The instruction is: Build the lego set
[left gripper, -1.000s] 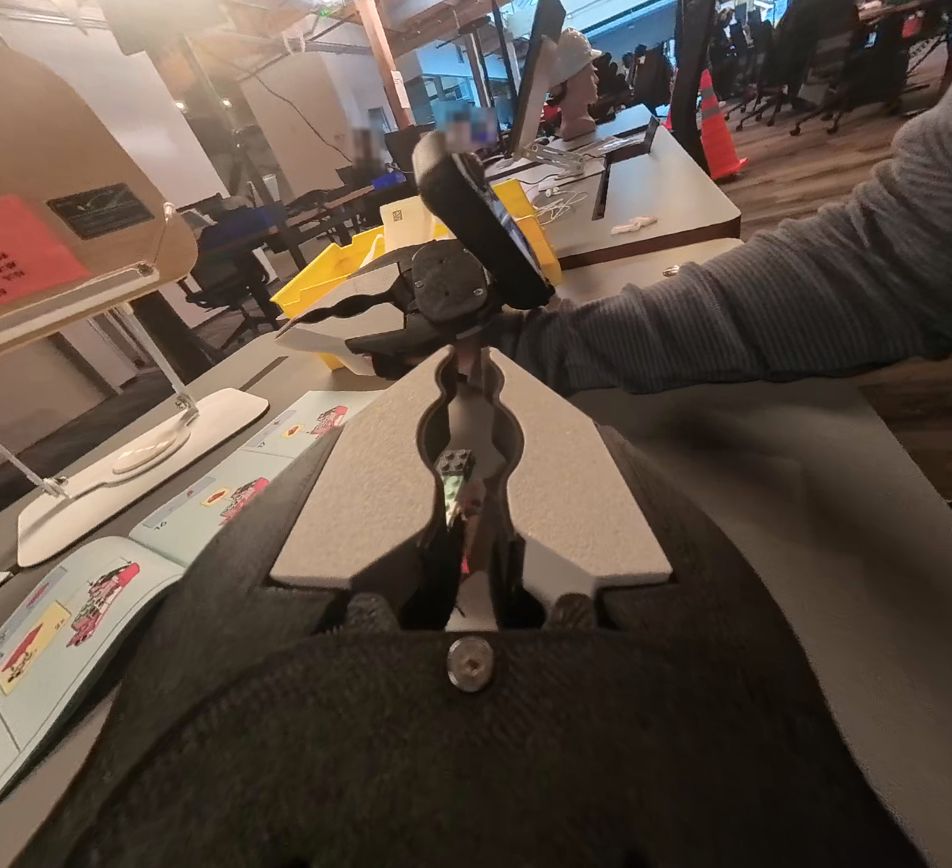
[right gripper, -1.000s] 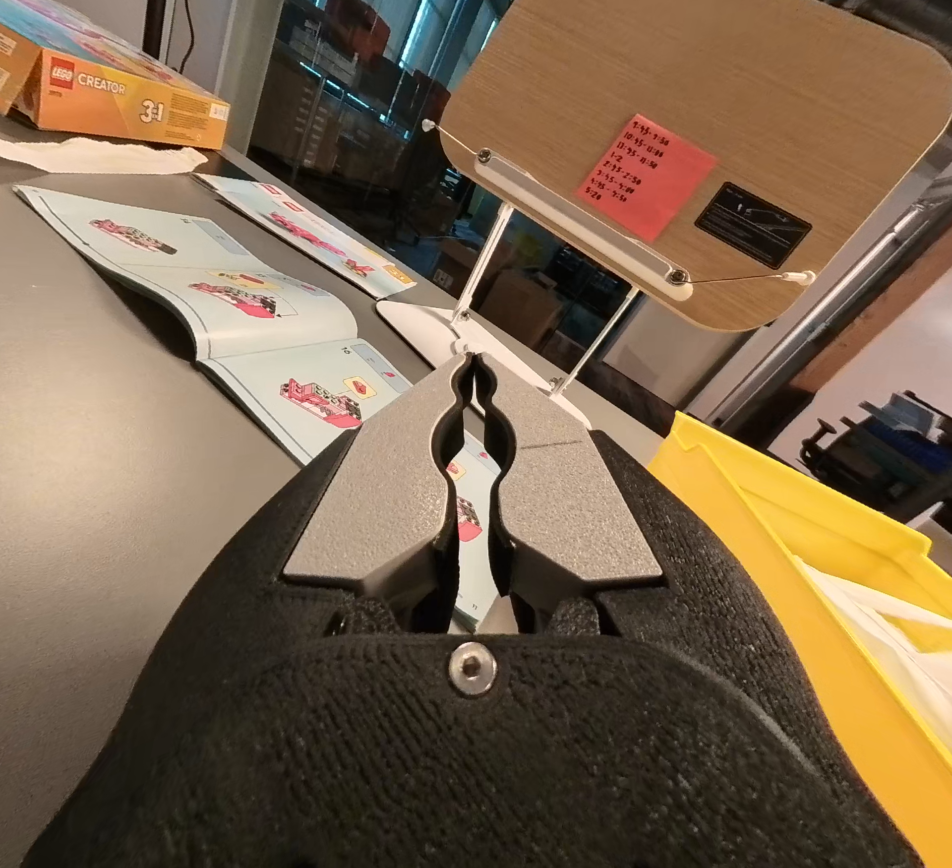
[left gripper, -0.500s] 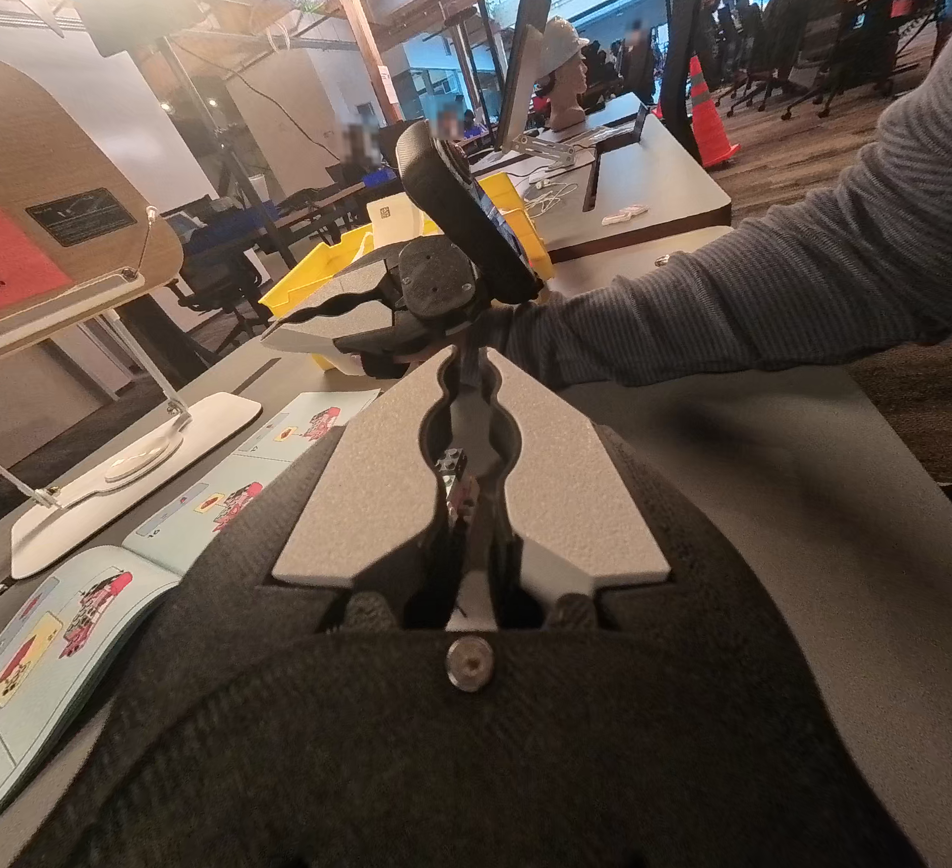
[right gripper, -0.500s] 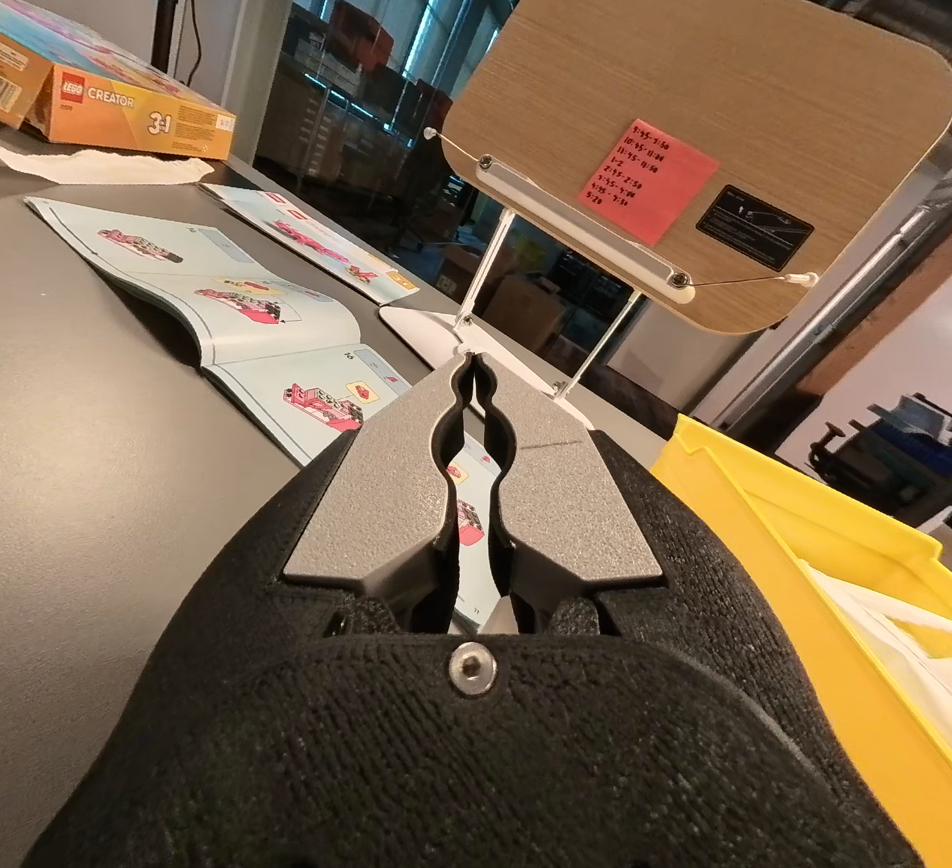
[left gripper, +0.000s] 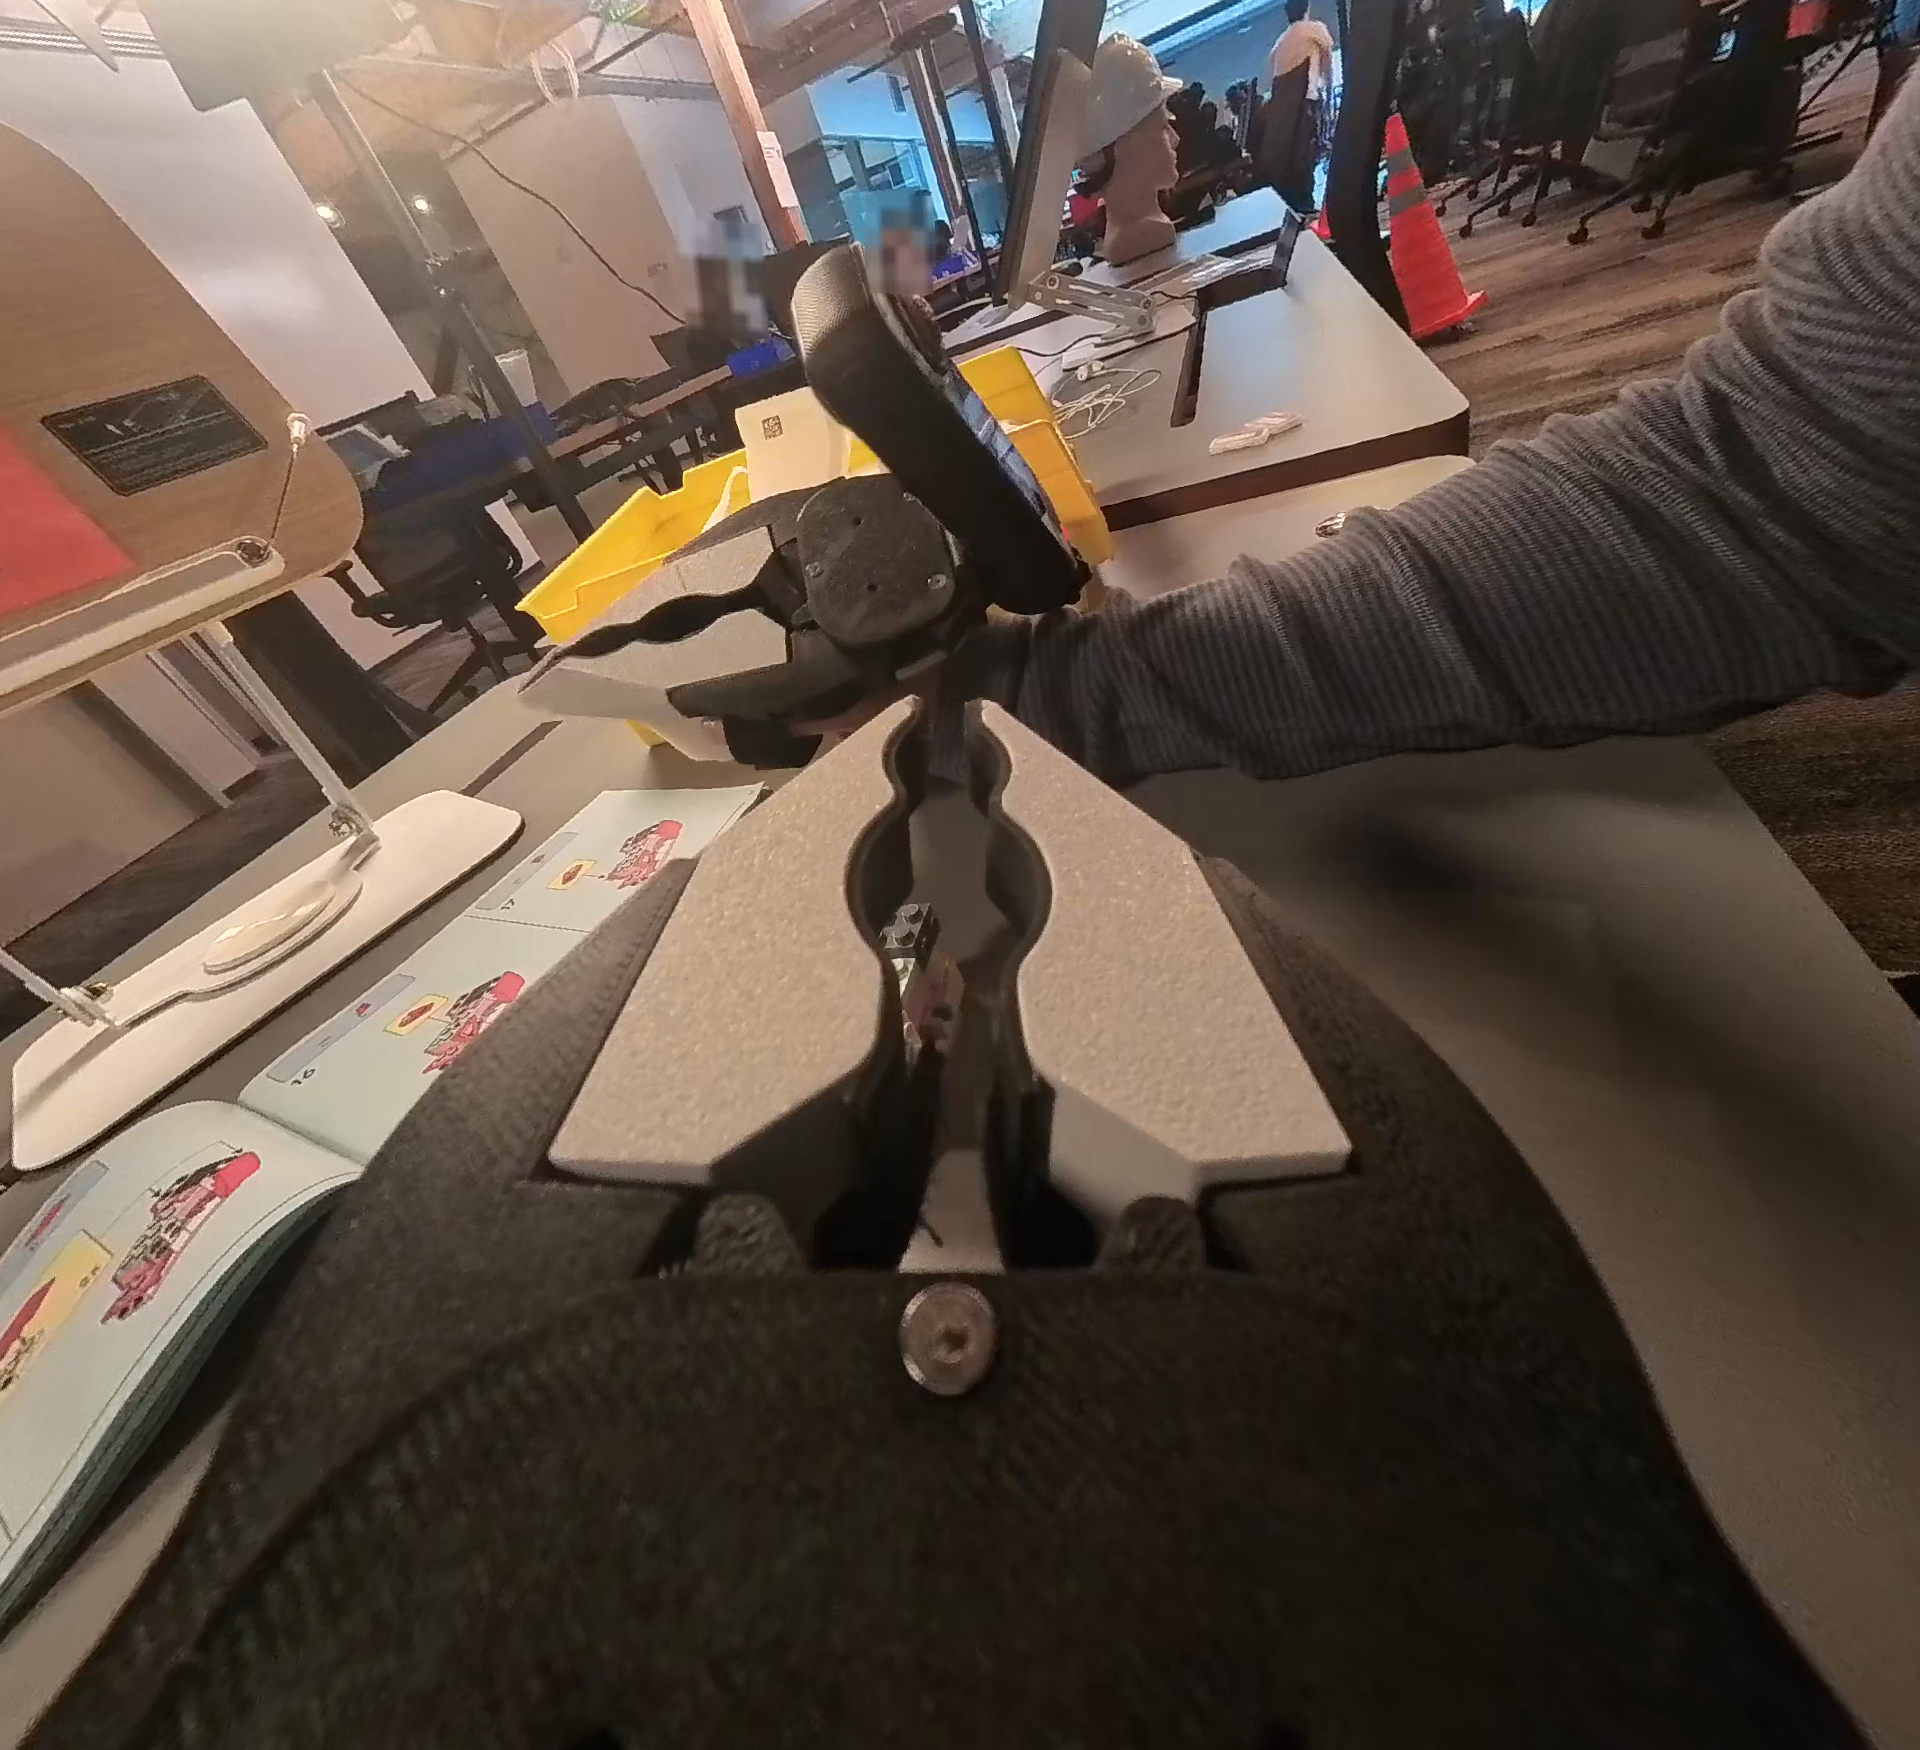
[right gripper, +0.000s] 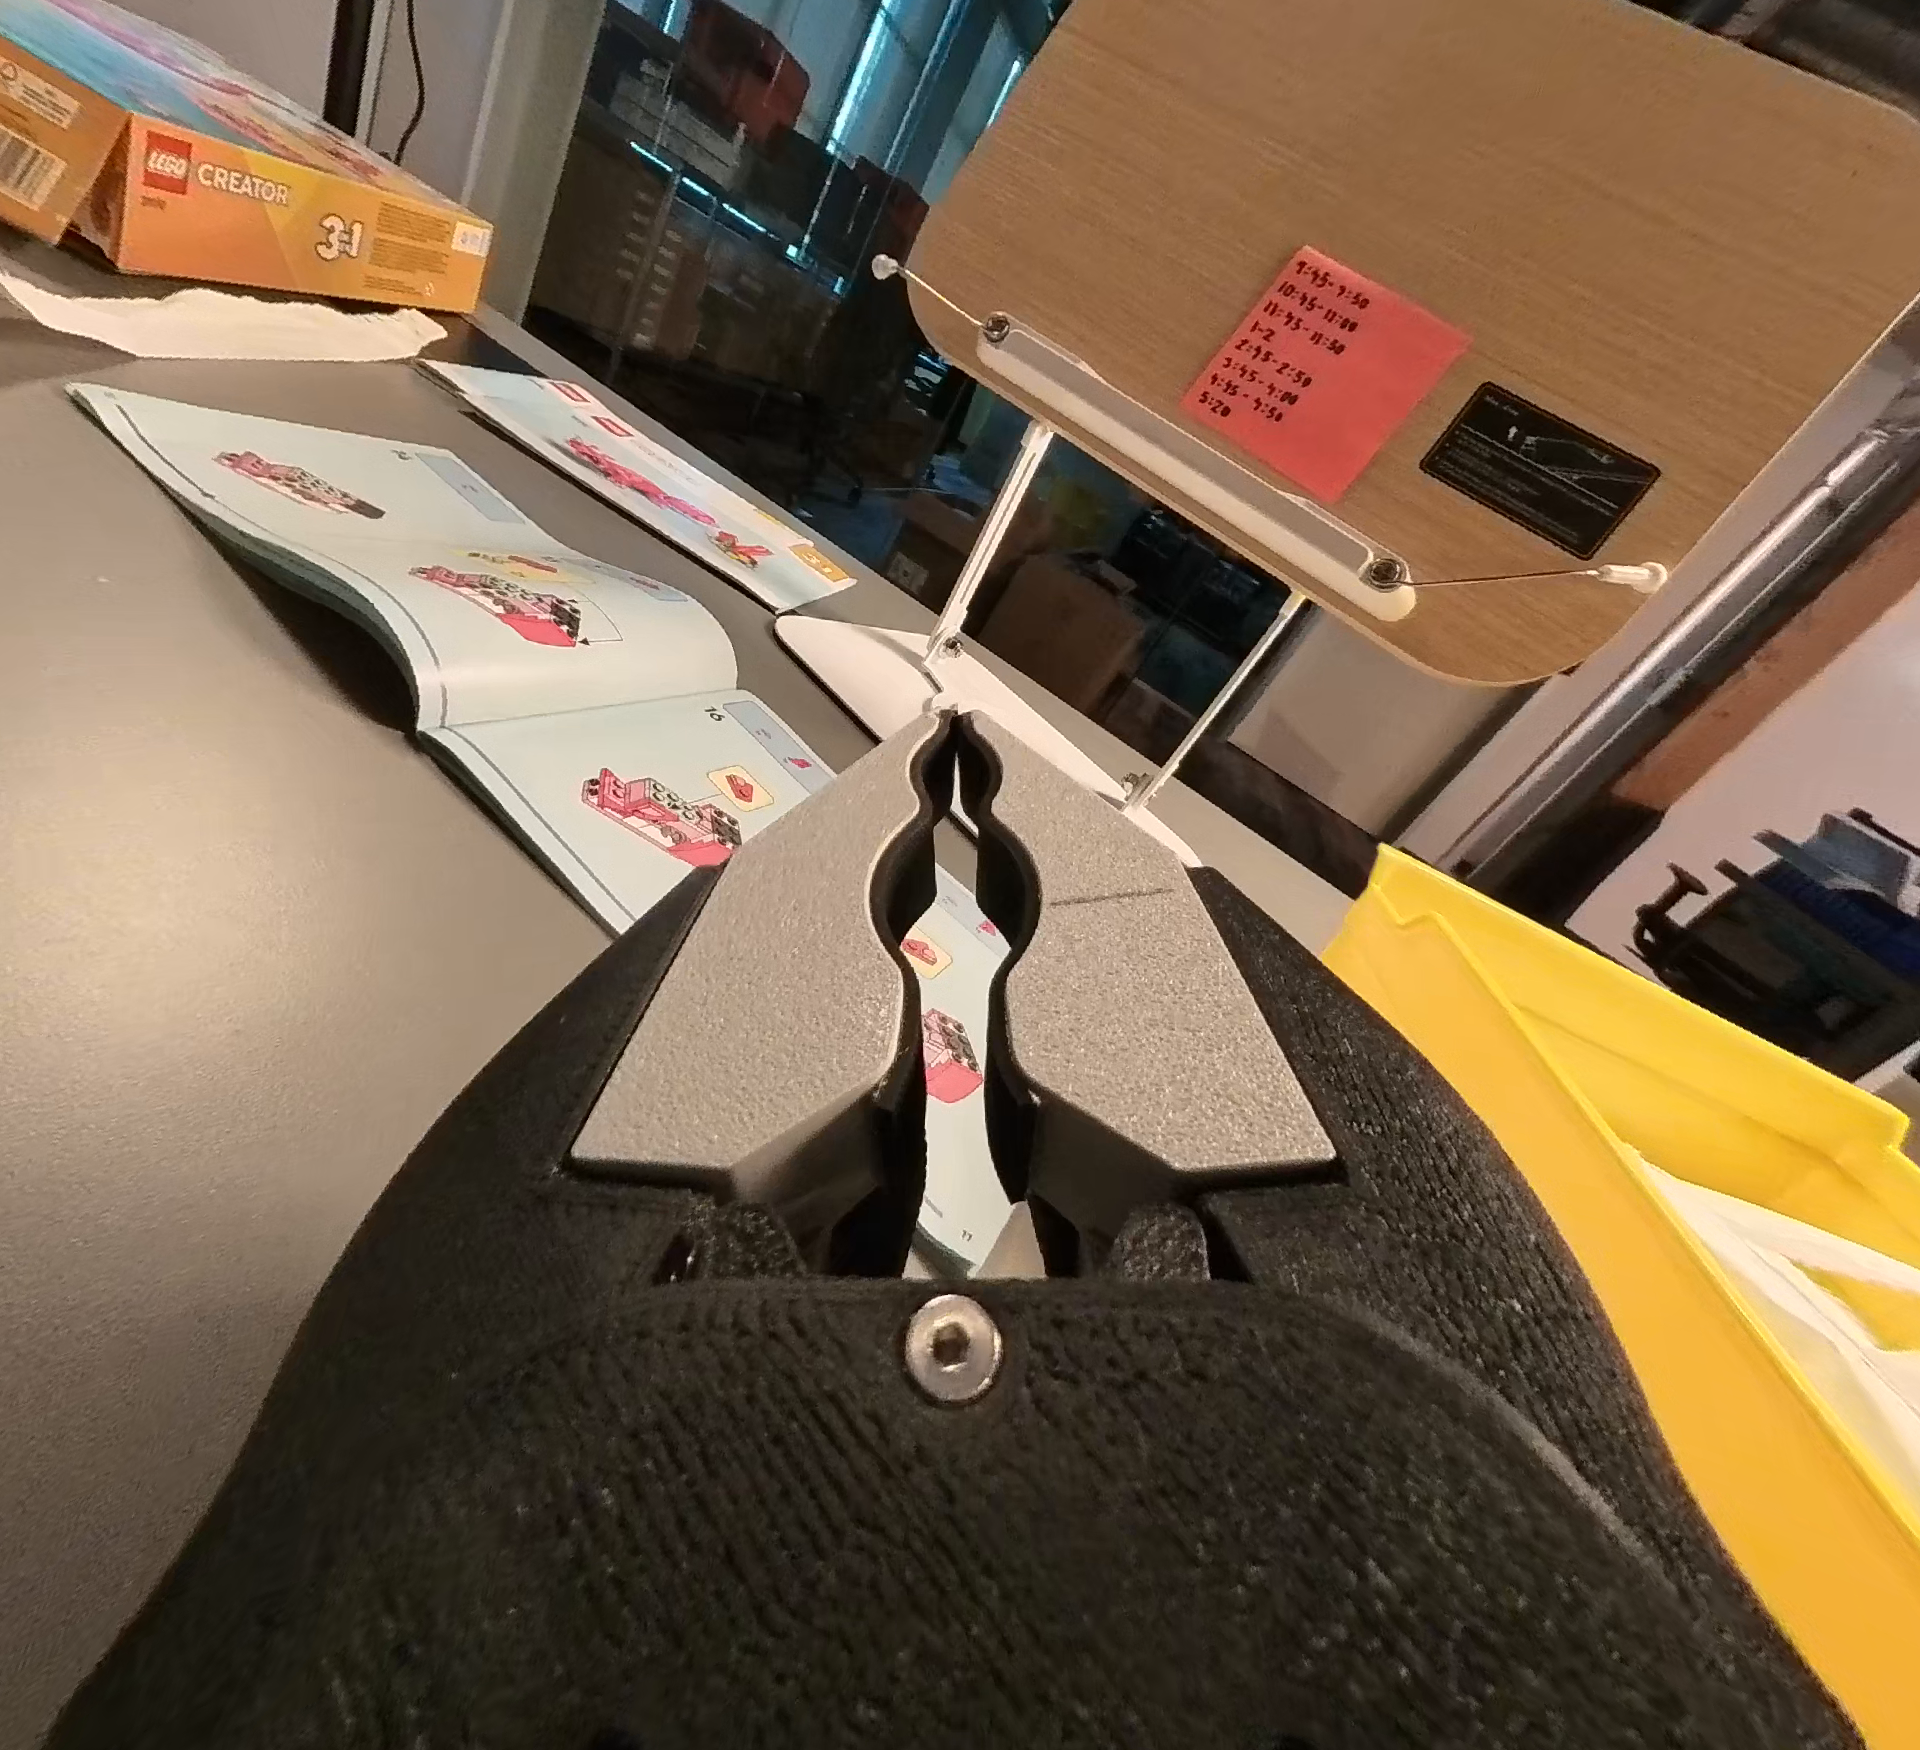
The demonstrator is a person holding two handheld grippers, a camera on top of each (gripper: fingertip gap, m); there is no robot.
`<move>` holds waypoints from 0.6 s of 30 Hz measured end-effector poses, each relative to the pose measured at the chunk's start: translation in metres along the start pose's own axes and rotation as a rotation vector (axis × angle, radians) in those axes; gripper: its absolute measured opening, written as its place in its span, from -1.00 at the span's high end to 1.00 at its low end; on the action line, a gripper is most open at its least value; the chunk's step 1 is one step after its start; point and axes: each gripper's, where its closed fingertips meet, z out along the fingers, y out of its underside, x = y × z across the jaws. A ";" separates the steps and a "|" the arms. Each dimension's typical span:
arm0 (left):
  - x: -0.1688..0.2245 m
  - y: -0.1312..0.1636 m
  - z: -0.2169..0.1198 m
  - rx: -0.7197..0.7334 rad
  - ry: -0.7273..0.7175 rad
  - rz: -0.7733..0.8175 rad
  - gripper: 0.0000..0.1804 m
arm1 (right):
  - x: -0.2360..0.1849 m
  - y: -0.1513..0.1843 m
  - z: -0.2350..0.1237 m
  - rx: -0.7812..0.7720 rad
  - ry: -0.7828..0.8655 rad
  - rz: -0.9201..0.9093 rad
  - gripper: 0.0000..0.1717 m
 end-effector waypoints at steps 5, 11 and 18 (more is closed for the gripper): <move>0.000 0.000 0.000 0.000 0.000 -0.002 0.95 | -0.001 0.000 0.000 -0.003 -0.004 -0.008 1.00; 0.000 0.000 0.000 0.000 0.001 -0.002 0.95 | -0.003 0.001 0.001 -0.006 -0.008 -0.015 1.00; 0.001 0.000 0.001 -0.002 0.003 0.004 0.95 | -0.003 0.000 0.000 -0.005 -0.009 -0.019 1.00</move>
